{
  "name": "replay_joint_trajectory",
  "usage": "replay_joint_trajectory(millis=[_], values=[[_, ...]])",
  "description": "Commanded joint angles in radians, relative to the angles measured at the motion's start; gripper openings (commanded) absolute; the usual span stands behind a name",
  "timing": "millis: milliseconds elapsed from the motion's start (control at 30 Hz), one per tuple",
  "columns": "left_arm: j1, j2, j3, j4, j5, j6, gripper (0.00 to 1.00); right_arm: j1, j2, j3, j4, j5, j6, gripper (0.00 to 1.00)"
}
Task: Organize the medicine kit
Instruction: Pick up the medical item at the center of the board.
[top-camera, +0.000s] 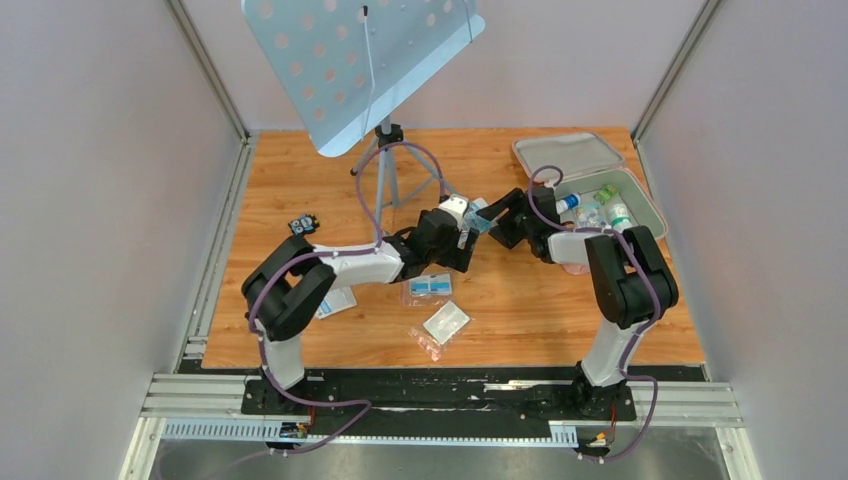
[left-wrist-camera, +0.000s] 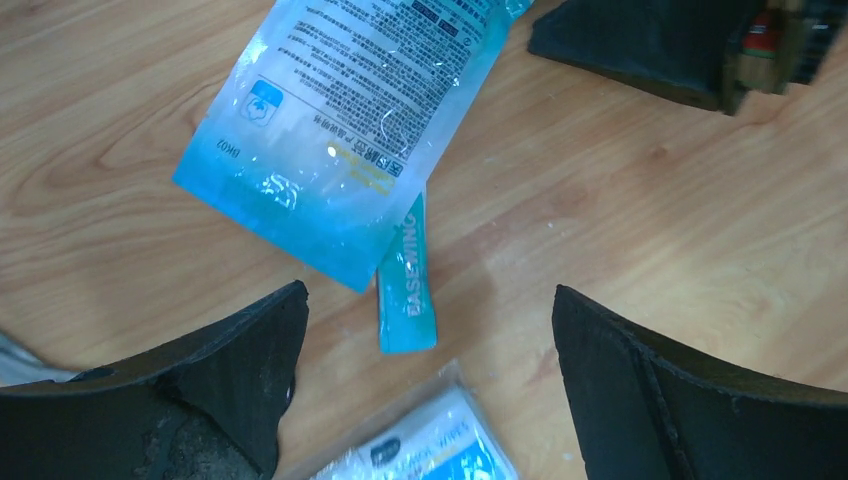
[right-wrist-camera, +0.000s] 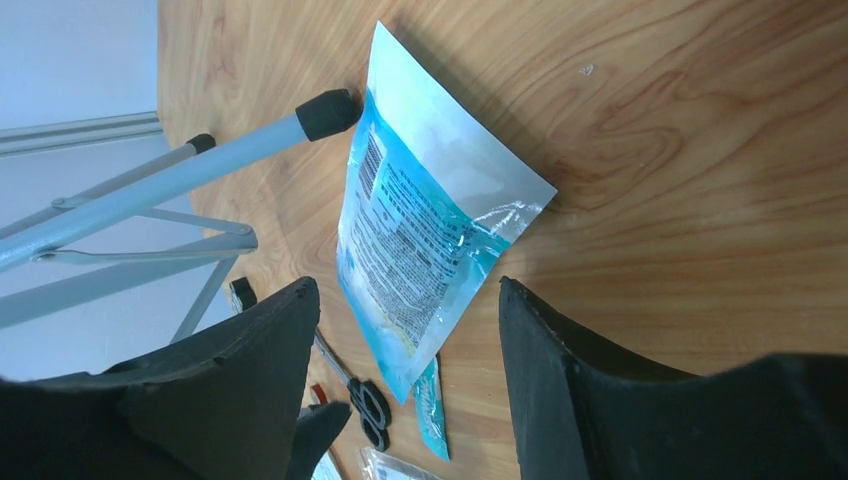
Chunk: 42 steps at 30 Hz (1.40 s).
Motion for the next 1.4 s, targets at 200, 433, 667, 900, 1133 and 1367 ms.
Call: replay_joint_trajectory(millis=[200, 433, 667, 900, 1133, 1367], values=[[0.024, 0.115, 0.067, 0.1, 0.017, 0.054, 1.0, -0.039, -0.036, -0.042, -0.074, 0.006, -0.002, 0.65], [0.024, 0.145, 0.048, 0.169, -0.005, 0.062, 1.0, -0.04, -0.012, -0.041, -0.057, -0.025, -0.005, 0.65], [0.024, 0.19, 0.071, 0.218, -0.014, 0.114, 1.0, -0.039, 0.016, -0.004, -0.069, -0.052, -0.026, 0.65], [0.024, 0.225, 0.087, 0.222, 0.076, 0.139, 1.0, -0.054, 0.057, 0.056, -0.091, -0.079, -0.061, 0.65], [0.027, 0.204, 0.064, 0.235, 0.158, 0.151, 1.0, -0.069, 0.109, 0.144, -0.143, -0.082, -0.101, 0.65], [0.028, 0.162, 0.02, 0.255, 0.247, 0.119, 1.0, -0.068, 0.152, 0.145, -0.088, -0.161, -0.067, 0.66]])
